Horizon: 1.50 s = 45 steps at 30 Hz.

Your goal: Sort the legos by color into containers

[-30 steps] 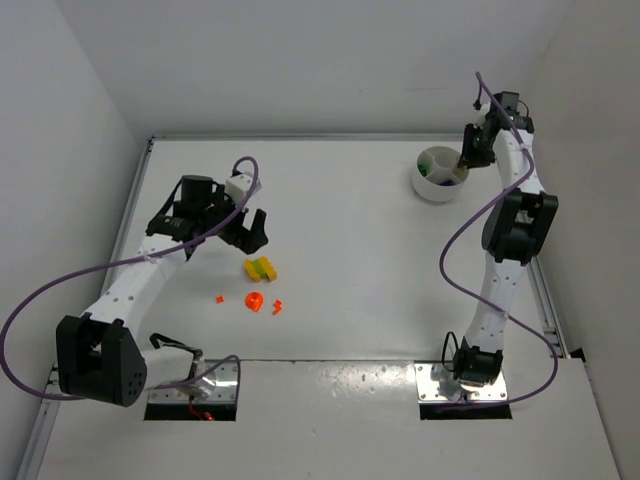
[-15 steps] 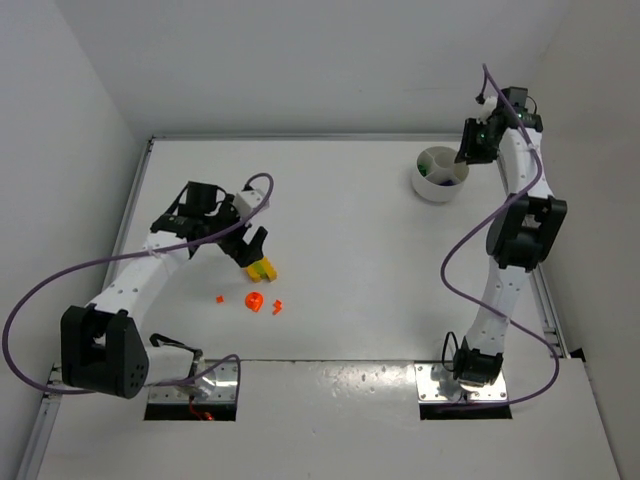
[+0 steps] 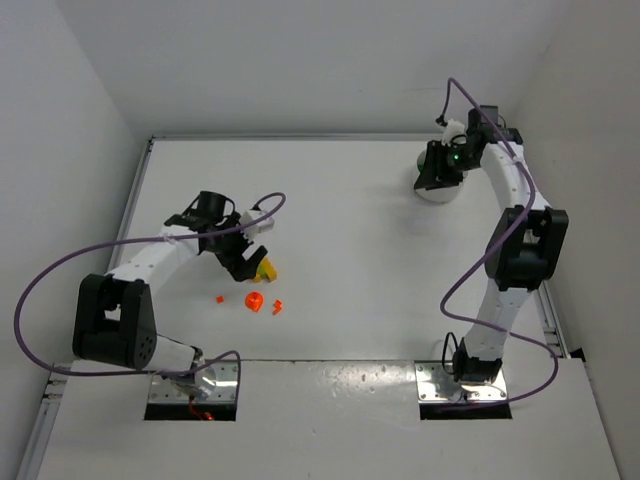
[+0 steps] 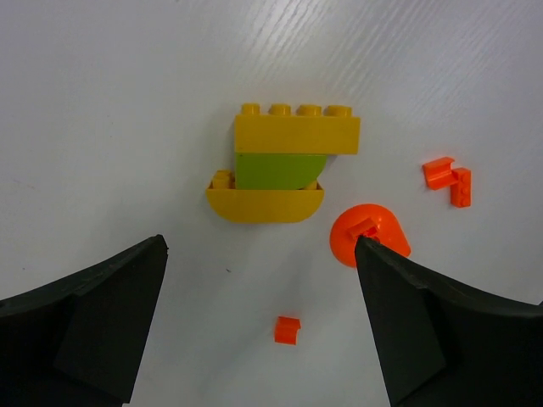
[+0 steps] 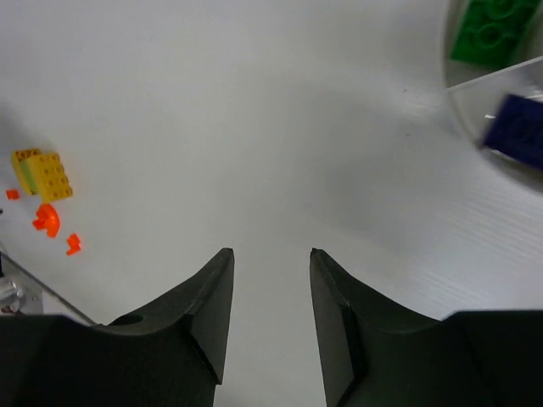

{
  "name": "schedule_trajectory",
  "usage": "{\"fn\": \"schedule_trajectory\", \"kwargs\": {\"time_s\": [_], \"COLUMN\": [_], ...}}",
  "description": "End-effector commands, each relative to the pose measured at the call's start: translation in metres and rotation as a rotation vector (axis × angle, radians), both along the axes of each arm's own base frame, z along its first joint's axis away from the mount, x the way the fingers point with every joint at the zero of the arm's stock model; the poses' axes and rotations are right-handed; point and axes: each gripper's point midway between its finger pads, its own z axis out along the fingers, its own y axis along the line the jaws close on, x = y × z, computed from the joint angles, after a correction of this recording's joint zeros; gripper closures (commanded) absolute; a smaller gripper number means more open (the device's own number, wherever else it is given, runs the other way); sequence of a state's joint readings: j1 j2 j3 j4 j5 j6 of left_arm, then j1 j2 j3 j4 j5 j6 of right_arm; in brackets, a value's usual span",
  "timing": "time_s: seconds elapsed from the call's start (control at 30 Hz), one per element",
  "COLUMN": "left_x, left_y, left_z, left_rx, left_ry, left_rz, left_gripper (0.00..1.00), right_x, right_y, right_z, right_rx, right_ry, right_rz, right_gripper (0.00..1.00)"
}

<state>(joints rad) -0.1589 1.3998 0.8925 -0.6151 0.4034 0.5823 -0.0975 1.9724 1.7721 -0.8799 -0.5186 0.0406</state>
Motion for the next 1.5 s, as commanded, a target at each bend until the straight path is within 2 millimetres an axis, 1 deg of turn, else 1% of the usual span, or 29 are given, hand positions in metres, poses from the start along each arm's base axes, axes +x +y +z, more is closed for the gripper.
{"fn": "schedule_trajectory", "kwargs": {"time_s": [0.0,0.03,0.07,0.1,0.13,0.2,0.3,0.33,0.37,0.4,0.43,0.47,0.5,0.53,0.57,0.6,0.7,0.8,0.83,0.93,0.97,1.03,1.07,1.17,1.23,1.33,1.4,1.43,1.47], "left_x": [0.017,0.016,0.019,0.017,0.021,0.020,0.018,0.017,0.017,0.012,0.009,0.011,0.007,0.004,0.005,0.002,-0.005,-0.008,-0.007,-0.010,-0.007,-0.008,-0.008,-0.009,-0.010,-0.013,-0.013,-0.013,-0.013], "left_y": [0.000,-0.001,0.001,-0.002,-0.003,-0.008,-0.010,-0.012,-0.014,-0.015,-0.016,-0.018,-0.019,-0.017,-0.019,-0.020,-0.021,-0.025,-0.026,-0.029,-0.029,-0.032,-0.033,-0.033,-0.031,-0.030,-0.030,-0.030,-0.030], "left_z": [-0.005,-0.008,-0.007,-0.013,-0.014,-0.021,-0.026,-0.028,-0.028,-0.031,-0.032,-0.030,-0.032,-0.035,-0.032,-0.035,-0.041,-0.039,-0.039,-0.038,-0.034,-0.033,-0.033,-0.033,-0.033,-0.036,-0.036,-0.036,-0.036], "left_rx": [0.006,0.005,0.011,0.013,0.011,0.014,0.016,0.011,0.002,-0.005,-0.010,-0.016,-0.022,-0.007,-0.010,-0.012,0.003,-0.015,-0.014,-0.032,-0.032,-0.046,-0.056,-0.059,-0.058,-0.059,-0.059,-0.059,-0.059], "left_ry": [-0.049,-0.036,-0.049,-0.035,-0.046,-0.046,-0.037,-0.030,-0.032,-0.022,-0.029,-0.046,-0.047,-0.055,-0.075,-0.077,-0.110,-0.147,-0.166,-0.163,-0.167,-0.168,-0.169,-0.163,-0.154,-0.145,-0.145,-0.145,-0.145], "left_rz": [-0.015,-0.007,-0.003,-0.012,-0.012,-0.019,-0.029,-0.041,-0.055,-0.068,-0.096,-0.115,-0.134,-0.168,-0.194,-0.224,-0.344,-0.452,-0.482,-0.496,-0.496,-0.500,-0.503,-0.496,-0.487,-0.487,-0.487,-0.487,-0.487], "left_gripper": [0.01,0.01,0.01,0.01,0.01,0.01,0.01,0.01,0.01,0.01,0.01,0.02,0.02,0.04,0.04,0.06,0.08,0.10,0.12,0.27,0.36,0.44,0.49,0.56,0.60,0.67,0.75,0.77,0.79], "right_x": [-0.009,-0.009,-0.011,-0.014,-0.014,-0.018,-0.028,-0.031,-0.033,-0.035,-0.038,-0.037,-0.042,-0.042,-0.043,-0.045,-0.048,-0.049,-0.052,-0.053,-0.055,-0.056,-0.056,-0.056,-0.055,-0.056,-0.055,-0.058,-0.061], "right_y": [0.024,0.024,0.029,0.033,0.033,0.038,0.056,0.061,0.066,0.072,0.072,0.078,0.082,0.082,0.086,0.086,0.095,0.097,0.097,0.100,0.099,0.102,0.102,0.102,0.106,0.110,0.110,0.112,0.121], "right_z": [0.005,0.009,0.005,0.001,0.002,-0.005,-0.008,-0.012,-0.011,-0.016,-0.019,-0.018,-0.022,-0.024,-0.024,-0.027,-0.027,-0.028,-0.031,-0.032,-0.034,-0.035,-0.035,-0.039,-0.036,-0.040,-0.039,-0.040,-0.040], "right_rx": [0.034,0.038,0.038,0.039,0.043,0.048,0.101,0.132,0.146,0.161,0.162,0.170,0.174,0.174,0.173,0.174,0.172,0.164,0.164,0.155,0.155,0.146,0.146,0.146,0.145,0.145,0.145,0.163,0.196], "right_ry": [-0.023,-0.027,-0.022,-0.010,-0.005,0.015,0.047,0.073,0.074,0.090,0.102,0.091,0.111,0.111,0.112,0.121,0.123,0.124,0.134,0.135,0.144,0.145,0.145,0.154,0.145,0.155,0.146,0.157,0.162], "right_rz": [0.075,0.068,0.078,0.087,0.080,0.082,0.113,0.116,0.132,0.139,0.138,0.154,0.156,0.156,0.166,0.166,0.187,0.192,0.191,0.197,0.196,0.201,0.201,0.201,0.212,0.220,0.221,0.228,0.243], "right_gripper": [0.58,0.58,0.58,0.58,0.58,0.58,0.58,0.58,0.58,0.58,0.58,0.58,0.58,0.58,0.58,0.58,0.57,0.57,0.57,0.57,0.57,0.57,0.57,0.57,0.57,0.57,0.57,0.57,0.57]}}
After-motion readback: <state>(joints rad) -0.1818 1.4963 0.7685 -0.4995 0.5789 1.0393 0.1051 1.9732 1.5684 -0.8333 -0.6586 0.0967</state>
